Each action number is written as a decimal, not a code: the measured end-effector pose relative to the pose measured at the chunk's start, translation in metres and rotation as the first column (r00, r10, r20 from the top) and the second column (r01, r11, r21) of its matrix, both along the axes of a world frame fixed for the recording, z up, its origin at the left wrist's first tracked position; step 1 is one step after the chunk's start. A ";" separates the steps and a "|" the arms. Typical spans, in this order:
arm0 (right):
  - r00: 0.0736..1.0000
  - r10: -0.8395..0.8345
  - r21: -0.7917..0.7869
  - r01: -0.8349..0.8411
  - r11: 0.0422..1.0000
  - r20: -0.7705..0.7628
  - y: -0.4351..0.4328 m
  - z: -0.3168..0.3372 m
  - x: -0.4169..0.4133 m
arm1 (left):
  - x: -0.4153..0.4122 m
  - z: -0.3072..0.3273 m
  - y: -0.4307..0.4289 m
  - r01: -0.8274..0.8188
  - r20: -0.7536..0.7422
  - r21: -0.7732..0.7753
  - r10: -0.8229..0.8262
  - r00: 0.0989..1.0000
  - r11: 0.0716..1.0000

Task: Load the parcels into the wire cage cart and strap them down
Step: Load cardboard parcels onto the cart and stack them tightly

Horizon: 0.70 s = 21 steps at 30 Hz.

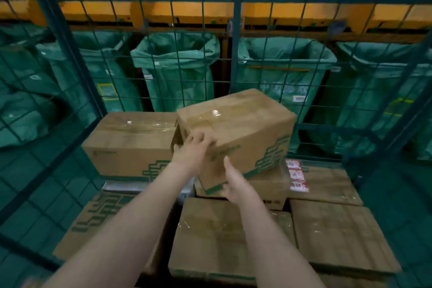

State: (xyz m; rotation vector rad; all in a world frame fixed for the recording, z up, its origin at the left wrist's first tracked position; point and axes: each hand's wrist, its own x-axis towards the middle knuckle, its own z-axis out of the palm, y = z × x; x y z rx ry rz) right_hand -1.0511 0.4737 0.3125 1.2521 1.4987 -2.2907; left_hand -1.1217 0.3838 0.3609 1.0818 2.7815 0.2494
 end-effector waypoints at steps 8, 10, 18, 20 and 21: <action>0.859 -0.479 0.595 0.483 0.642 -0.180 0.096 0.030 -0.008 | -0.025 -0.010 0.009 -0.151 -0.114 0.059 0.157 0.981 0.987; 0.853 -0.476 0.638 0.491 0.593 -0.214 0.119 0.044 -0.006 | -0.044 -0.016 0.002 -0.144 -0.123 0.028 0.146 0.982 0.989; 0.979 -0.193 0.837 0.163 0.522 -0.070 0.127 0.027 -0.028 | -0.083 -0.024 0.002 -0.180 -0.253 -0.028 0.168 0.953 0.983; 0.988 -0.149 0.847 0.103 0.522 -0.028 0.118 0.015 -0.022 | -0.085 -0.025 0.006 -0.208 -0.245 -0.049 0.190 0.951 0.977; 0.995 -0.100 0.841 0.056 0.537 -0.003 0.112 0.005 -0.021 | -0.087 -0.024 0.008 -0.215 -0.255 -0.053 0.195 0.947 0.975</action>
